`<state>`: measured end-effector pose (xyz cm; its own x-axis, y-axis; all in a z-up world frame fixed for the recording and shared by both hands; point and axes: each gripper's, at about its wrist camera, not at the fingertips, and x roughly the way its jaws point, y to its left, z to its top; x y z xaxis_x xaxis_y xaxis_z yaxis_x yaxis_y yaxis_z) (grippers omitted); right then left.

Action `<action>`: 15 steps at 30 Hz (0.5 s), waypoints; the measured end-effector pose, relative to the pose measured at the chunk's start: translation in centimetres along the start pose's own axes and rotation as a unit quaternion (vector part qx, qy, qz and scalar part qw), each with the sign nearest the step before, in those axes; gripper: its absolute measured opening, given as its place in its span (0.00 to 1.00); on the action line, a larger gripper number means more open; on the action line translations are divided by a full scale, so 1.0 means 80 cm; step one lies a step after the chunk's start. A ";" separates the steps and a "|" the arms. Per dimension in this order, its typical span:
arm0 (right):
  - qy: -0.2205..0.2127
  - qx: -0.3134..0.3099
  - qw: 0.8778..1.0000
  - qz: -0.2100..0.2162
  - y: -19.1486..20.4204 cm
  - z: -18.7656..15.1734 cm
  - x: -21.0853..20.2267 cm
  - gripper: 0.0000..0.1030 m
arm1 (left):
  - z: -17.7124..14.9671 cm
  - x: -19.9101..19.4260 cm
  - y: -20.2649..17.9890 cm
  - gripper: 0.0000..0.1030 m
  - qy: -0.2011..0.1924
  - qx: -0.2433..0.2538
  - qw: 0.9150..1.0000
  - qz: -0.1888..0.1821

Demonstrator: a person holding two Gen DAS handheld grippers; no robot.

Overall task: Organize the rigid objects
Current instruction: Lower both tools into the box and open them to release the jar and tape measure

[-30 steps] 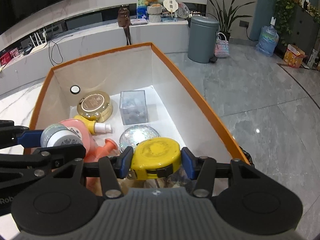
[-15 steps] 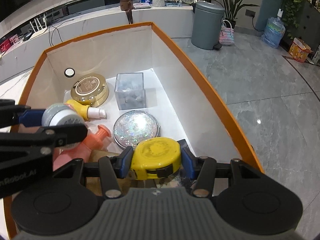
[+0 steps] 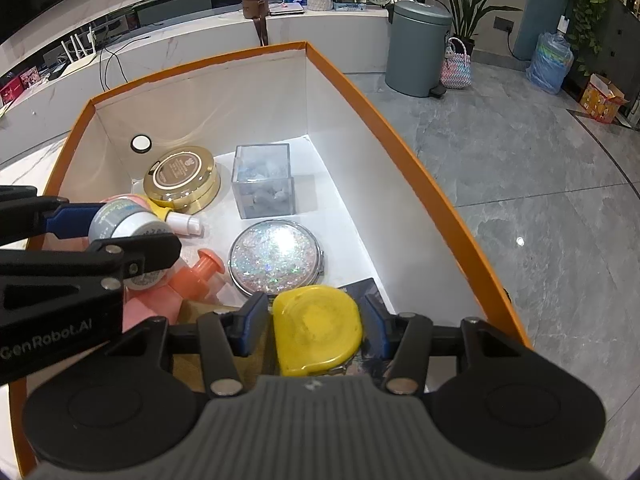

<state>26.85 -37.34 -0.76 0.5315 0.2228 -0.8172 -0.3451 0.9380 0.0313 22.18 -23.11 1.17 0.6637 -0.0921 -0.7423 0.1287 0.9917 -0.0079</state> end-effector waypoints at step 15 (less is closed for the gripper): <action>-0.011 -0.008 1.000 -0.002 0.004 0.002 -0.011 0.58 | 0.004 -0.008 0.017 0.74 -0.018 -0.055 0.998 -0.038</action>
<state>26.40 -37.18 0.05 0.5494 0.2244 -0.8049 -0.3550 0.9347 0.0183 22.17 -21.75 1.89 0.6820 -0.1691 -0.7115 0.0991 0.9853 -0.1392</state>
